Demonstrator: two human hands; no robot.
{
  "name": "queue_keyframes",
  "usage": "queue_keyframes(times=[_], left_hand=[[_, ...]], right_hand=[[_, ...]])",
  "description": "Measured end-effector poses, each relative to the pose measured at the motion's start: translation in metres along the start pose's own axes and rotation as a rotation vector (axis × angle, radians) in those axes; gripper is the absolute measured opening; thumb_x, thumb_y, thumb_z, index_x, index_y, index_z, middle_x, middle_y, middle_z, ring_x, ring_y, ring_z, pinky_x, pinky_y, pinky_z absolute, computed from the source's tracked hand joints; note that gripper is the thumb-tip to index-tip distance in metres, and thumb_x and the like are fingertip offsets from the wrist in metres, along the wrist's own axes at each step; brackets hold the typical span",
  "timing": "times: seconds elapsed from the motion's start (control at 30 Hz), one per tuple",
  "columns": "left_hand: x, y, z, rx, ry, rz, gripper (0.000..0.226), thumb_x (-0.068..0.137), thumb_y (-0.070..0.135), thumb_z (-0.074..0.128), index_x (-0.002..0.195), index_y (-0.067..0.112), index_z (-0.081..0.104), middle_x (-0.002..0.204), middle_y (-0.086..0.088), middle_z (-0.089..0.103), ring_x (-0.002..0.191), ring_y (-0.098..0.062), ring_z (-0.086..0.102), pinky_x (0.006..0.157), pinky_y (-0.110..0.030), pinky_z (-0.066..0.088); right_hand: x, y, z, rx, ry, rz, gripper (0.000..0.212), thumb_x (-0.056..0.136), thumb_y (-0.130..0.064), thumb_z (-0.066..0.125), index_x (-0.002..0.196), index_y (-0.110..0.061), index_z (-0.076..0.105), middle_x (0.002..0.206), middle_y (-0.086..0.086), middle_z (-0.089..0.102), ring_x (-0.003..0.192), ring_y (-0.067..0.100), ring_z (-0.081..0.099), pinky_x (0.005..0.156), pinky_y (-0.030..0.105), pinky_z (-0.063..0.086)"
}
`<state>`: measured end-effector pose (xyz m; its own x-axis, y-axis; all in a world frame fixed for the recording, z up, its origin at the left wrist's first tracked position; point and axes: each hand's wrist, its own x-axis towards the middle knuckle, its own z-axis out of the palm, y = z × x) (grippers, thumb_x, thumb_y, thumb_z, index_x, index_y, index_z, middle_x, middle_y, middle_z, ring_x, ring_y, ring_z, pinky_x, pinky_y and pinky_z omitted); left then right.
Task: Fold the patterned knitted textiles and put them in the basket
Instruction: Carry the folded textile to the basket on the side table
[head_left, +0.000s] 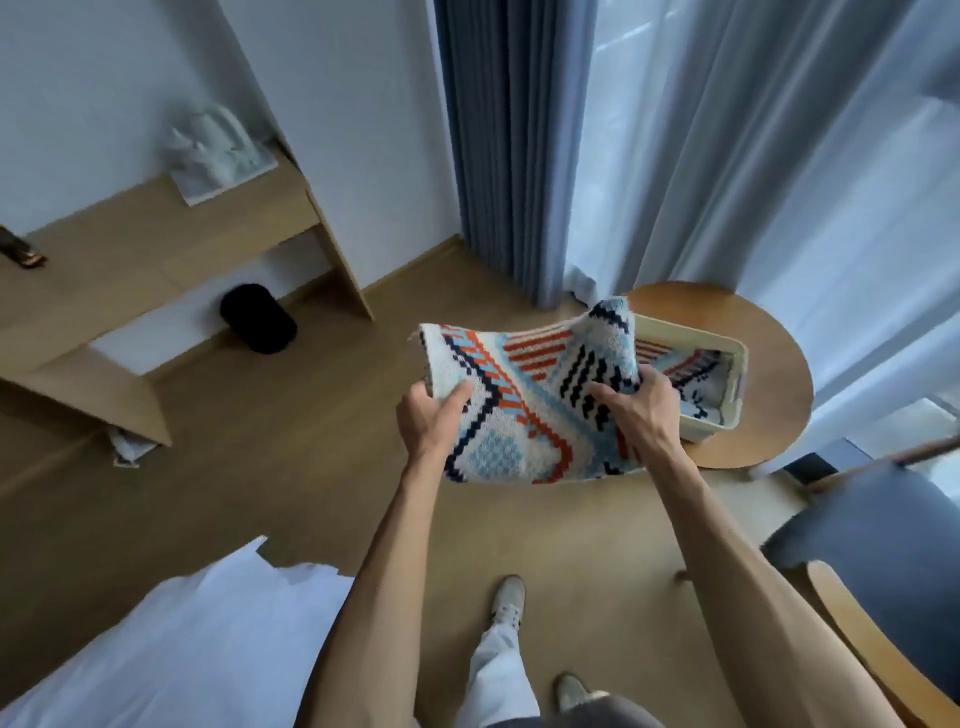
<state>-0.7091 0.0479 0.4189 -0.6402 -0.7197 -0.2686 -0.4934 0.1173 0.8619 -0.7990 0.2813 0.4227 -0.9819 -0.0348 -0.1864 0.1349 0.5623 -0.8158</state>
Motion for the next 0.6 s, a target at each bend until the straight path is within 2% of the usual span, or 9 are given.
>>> queue_keyframes(times=[0.03, 0.1, 0.17, 0.33, 0.4, 0.47, 0.6], left_hand=[[0.013, 0.009, 0.013, 0.019, -0.039, 0.023, 0.023, 0.075, 0.041, 0.076, 0.074, 0.022, 0.064, 0.076, 0.010, 0.070, 0.066, -0.006, 0.066, 0.056, -0.020, 0.052], [0.037, 0.027, 0.040, 0.047, -0.115, 0.072, 0.024, 0.073, 0.044, 0.075, 0.075, 0.022, 0.064, 0.077, 0.010, 0.071, 0.069, -0.008, 0.068, 0.061, -0.025, 0.057], [0.056, 0.043, 0.074, 0.065, -0.203, 0.117, 0.027, 0.073, 0.045, 0.075, 0.084, 0.021, 0.068, 0.081, 0.009, 0.072, 0.072, -0.009, 0.070, 0.063, -0.028, 0.060], [0.072, 0.079, 0.173, 0.112, -0.440, 0.250, 0.037, 0.074, 0.049, 0.074, 0.101, 0.024, 0.069, 0.089, 0.012, 0.072, 0.079, -0.008, 0.070, 0.069, -0.025, 0.058], [0.076, 0.088, 0.214, 0.123, -0.520, 0.258, 0.036, 0.075, 0.048, 0.076, 0.102, 0.024, 0.069, 0.090, 0.012, 0.072, 0.081, -0.009, 0.070, 0.070, -0.025, 0.058], [0.085, 0.091, 0.257, 0.146, -0.565, 0.242, 0.031, 0.075, 0.047, 0.077, 0.096, 0.025, 0.069, 0.090, 0.010, 0.073, 0.080, -0.011, 0.070, 0.073, -0.030, 0.060], [0.099, 0.101, 0.327, 0.146, -0.611, 0.203, 0.028, 0.076, 0.045, 0.077, 0.094, 0.027, 0.066, 0.090, 0.009, 0.072, 0.081, -0.011, 0.070, 0.075, -0.032, 0.060]], right_hand=[[0.009, 0.004, -0.005, 0.012, 0.047, 0.033, 0.029, 0.073, -0.038, 0.078, 0.093, -0.019, 0.070, 0.085, -0.003, 0.073, 0.069, 0.006, 0.067, 0.060, 0.025, 0.056], [0.027, 0.013, -0.017, 0.031, 0.155, 0.104, 0.033, 0.070, -0.044, 0.078, 0.092, -0.020, 0.069, 0.082, -0.004, 0.072, 0.069, 0.011, 0.068, 0.063, 0.030, 0.059], [0.042, 0.023, -0.031, 0.051, 0.246, 0.187, 0.038, 0.067, -0.047, 0.077, 0.093, -0.019, 0.069, 0.082, -0.002, 0.072, 0.070, 0.014, 0.068, 0.066, 0.035, 0.060], [0.076, 0.056, -0.079, 0.064, 0.446, 0.340, 0.037, 0.068, -0.048, 0.072, 0.093, -0.020, 0.067, 0.082, -0.002, 0.071, 0.074, 0.019, 0.068, 0.067, 0.034, 0.058], [0.093, 0.072, -0.096, 0.050, 0.499, 0.409, 0.040, 0.069, -0.049, 0.070, 0.094, -0.018, 0.065, 0.083, 0.001, 0.069, 0.076, 0.023, 0.066, 0.068, 0.035, 0.057], [0.113, 0.087, -0.111, 0.029, 0.540, 0.451, 0.043, 0.069, -0.049, 0.068, 0.097, -0.016, 0.065, 0.087, 0.004, 0.069, 0.080, 0.025, 0.065, 0.071, 0.036, 0.056], [0.165, 0.115, -0.135, -0.001, 0.563, 0.507, 0.040, 0.073, -0.045, 0.069, 0.099, -0.016, 0.065, 0.088, 0.004, 0.067, 0.079, 0.024, 0.060, 0.068, 0.030, 0.045]])
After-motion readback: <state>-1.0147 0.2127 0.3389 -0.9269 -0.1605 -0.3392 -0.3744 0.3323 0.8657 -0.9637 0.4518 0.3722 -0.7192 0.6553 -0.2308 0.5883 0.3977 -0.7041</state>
